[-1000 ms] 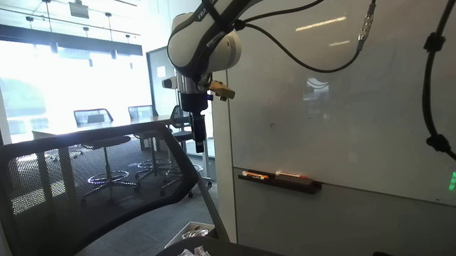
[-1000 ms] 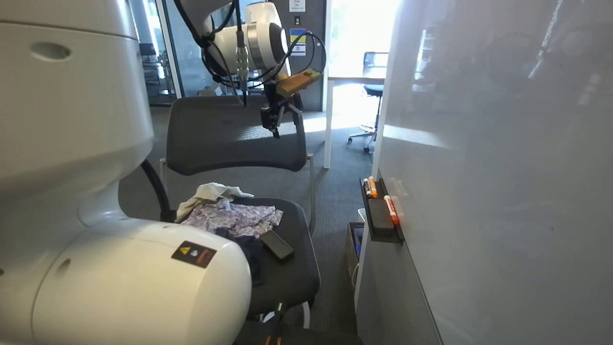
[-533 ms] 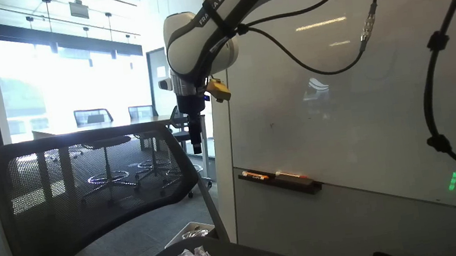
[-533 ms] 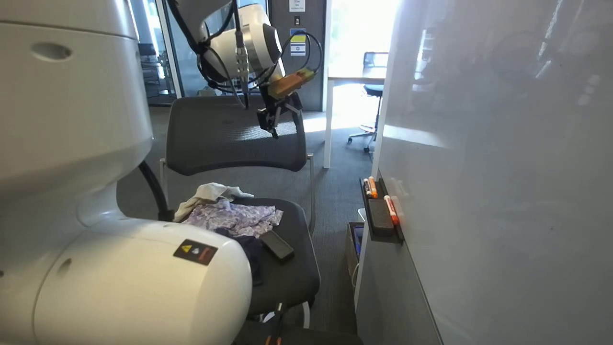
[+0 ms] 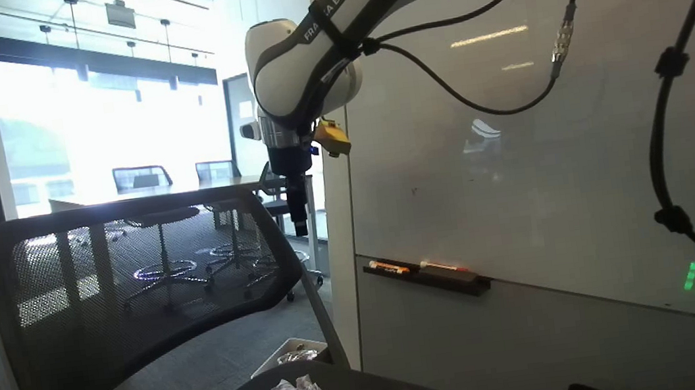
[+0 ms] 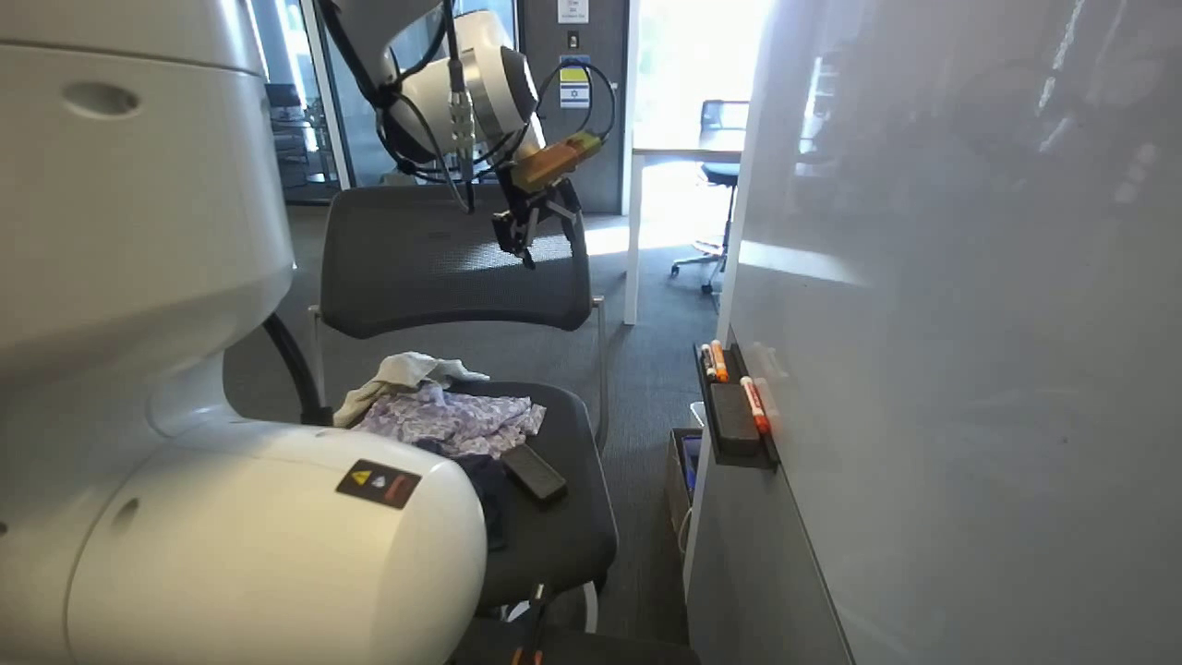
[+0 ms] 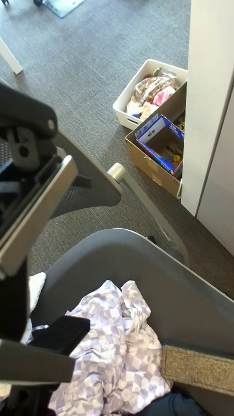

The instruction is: Move the chair slightly to the left and move the clothing from the seat pad onto the lumbar support pad

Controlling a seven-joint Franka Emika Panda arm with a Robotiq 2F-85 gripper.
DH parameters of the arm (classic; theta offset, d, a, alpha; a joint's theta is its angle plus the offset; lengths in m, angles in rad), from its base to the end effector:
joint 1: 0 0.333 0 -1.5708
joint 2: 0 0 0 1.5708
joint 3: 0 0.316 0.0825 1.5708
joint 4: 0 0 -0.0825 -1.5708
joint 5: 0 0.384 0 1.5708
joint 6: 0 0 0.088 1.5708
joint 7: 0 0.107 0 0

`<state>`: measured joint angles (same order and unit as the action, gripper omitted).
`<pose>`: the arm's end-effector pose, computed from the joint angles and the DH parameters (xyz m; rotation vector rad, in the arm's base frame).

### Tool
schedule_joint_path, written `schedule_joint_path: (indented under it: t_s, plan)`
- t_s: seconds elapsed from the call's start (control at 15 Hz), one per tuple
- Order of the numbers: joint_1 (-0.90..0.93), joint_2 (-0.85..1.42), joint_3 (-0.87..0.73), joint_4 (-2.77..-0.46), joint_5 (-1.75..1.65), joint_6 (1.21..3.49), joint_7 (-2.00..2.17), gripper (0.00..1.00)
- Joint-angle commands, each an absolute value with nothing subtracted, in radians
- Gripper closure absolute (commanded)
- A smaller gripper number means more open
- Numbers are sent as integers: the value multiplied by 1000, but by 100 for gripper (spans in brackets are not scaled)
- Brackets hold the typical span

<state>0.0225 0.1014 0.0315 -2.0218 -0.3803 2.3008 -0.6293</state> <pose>0.5901 0.0237 0.4193 2.5138 1.2344 0.1170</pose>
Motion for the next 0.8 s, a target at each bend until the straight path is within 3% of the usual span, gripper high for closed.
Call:
schedule_joint_path:
  t_s: [0.0, 0.4, 0.73]
  plan:
    - [17, 81, 39, -2055, -331, 2288, -665, 0]
    - [35, 72, 119, -2126, 122, 2347, -806, 0]
    - [79, 98, 185, -2174, 295, 2435, -904, 0]
